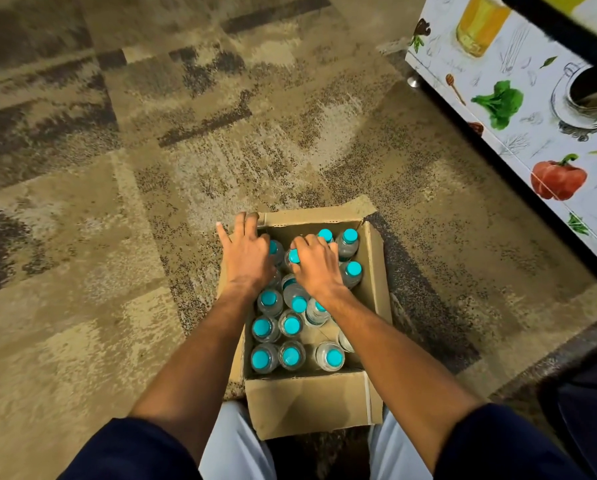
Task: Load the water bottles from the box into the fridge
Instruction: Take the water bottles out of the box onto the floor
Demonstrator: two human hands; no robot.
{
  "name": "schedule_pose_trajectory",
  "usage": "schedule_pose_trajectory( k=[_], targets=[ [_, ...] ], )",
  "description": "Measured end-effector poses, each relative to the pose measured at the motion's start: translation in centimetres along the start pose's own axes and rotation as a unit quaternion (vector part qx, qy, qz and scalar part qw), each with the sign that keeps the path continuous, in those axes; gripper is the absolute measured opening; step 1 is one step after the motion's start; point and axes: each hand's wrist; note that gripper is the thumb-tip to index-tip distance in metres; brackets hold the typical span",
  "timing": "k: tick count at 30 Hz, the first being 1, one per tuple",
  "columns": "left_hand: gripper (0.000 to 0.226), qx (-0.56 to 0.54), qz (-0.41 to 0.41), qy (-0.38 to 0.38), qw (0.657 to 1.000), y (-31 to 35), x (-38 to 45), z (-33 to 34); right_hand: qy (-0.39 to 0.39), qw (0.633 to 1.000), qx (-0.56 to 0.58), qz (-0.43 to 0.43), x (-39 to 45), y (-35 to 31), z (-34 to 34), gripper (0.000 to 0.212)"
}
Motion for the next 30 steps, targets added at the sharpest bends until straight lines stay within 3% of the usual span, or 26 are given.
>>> schedule_pose_trajectory(
  k=[4, 14, 24, 30],
  targets=[
    [0.048, -0.017, 0.027, 0.024, 0.999, 0.1, -0.2, -2.0, 0.045, 0.999, 0.027, 0.012, -0.4, 0.3, -1.4, 0.033],
    [0.025, -0.178, 0.087, 0.121, 0.973, 2.6, -1.0, -7.6, 0.121, 0.989, 0.080, 0.018, -1.3, 3.3, -7.7, 0.038],
    [0.022, -0.311, 0.157, 0.148, 0.926, 9.5, -0.9, -11.6, 0.231, 0.957, 0.164, 0.061, -2.7, 9.5, -14.8, 0.031],
    [0.022, -0.356, 0.195, 0.139, 0.903, 15.6, -0.4, -10.4, 0.255, 0.948, 0.156, 0.105, -4.4, 15.4, -15.1, 0.026]
  ],
)
Point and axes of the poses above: each hand's wrist, its own x-axis towards the middle knuckle, its own z-axis out of the palm, y = z × x, and after that the axes turned 13 degrees about -x, right-handed
